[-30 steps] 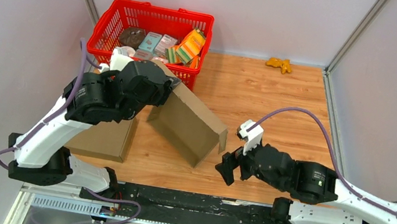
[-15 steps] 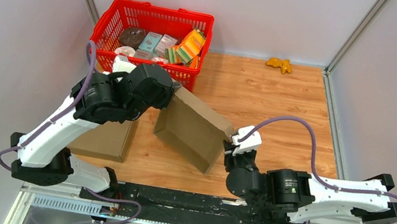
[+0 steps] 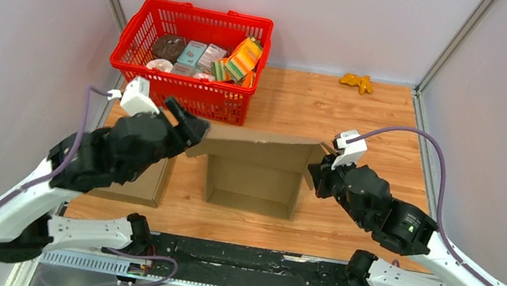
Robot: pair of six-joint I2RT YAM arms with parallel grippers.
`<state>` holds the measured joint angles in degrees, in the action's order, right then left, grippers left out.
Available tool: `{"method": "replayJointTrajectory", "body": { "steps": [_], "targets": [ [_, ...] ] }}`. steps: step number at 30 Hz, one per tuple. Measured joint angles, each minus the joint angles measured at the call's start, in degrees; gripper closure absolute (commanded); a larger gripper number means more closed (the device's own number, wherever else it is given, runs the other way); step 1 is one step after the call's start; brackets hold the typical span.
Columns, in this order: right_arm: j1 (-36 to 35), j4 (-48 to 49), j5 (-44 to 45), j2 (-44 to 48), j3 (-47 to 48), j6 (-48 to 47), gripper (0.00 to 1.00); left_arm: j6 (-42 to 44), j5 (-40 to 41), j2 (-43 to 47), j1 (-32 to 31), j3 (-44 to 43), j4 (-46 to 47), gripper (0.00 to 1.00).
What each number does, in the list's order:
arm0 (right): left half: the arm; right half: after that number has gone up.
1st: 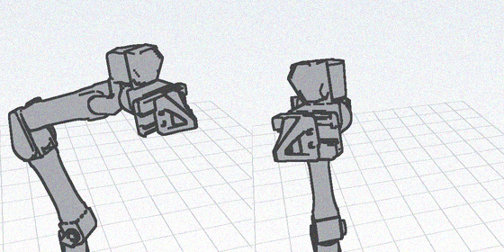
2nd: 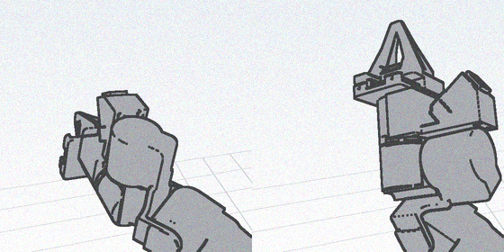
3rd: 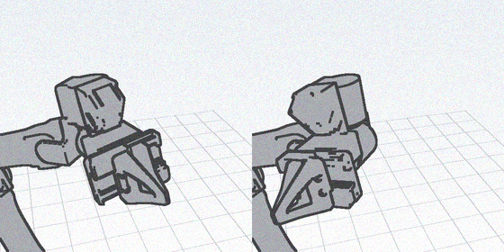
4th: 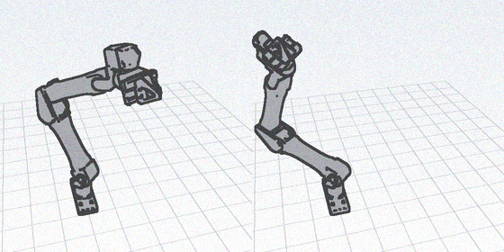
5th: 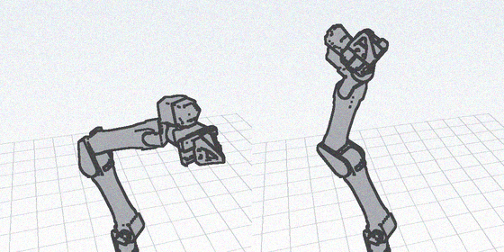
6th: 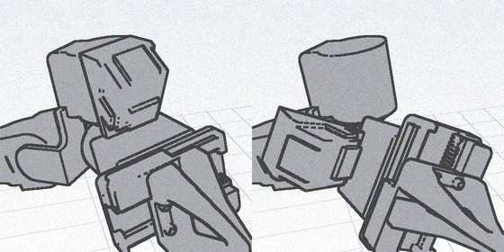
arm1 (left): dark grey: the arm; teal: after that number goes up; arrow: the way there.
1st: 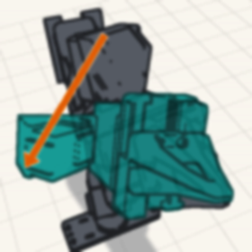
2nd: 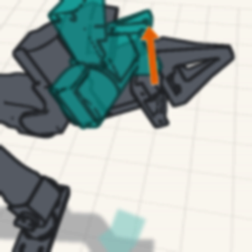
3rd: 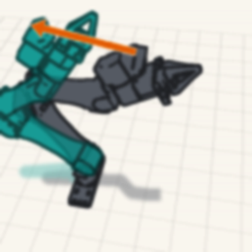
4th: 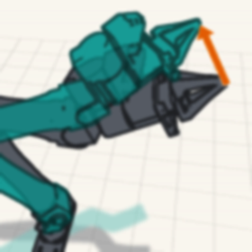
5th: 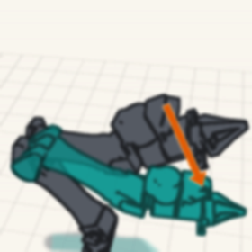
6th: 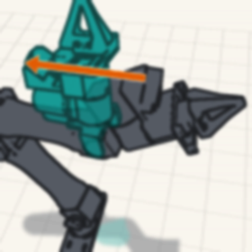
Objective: Fold the paper box
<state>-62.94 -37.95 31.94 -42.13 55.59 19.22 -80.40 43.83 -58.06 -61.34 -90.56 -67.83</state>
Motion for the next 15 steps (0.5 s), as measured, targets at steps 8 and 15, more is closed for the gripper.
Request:
{"method": "replayJointTrajectory", "body": {
  "steps": [8,15],
  "targets": [
    [17.1,-4.1,-25.8,-7.3,7.6,-1.4,1.00,35.8,-13.3,30.9,0.0,24.5,22.1,0.22],
    [23.5,-3.9,-34.0,-18.4,13.9,-0.7,1.00,46.5,-19.5,27.9,0.3,17.7,16.9,0.21]
  ]
}}
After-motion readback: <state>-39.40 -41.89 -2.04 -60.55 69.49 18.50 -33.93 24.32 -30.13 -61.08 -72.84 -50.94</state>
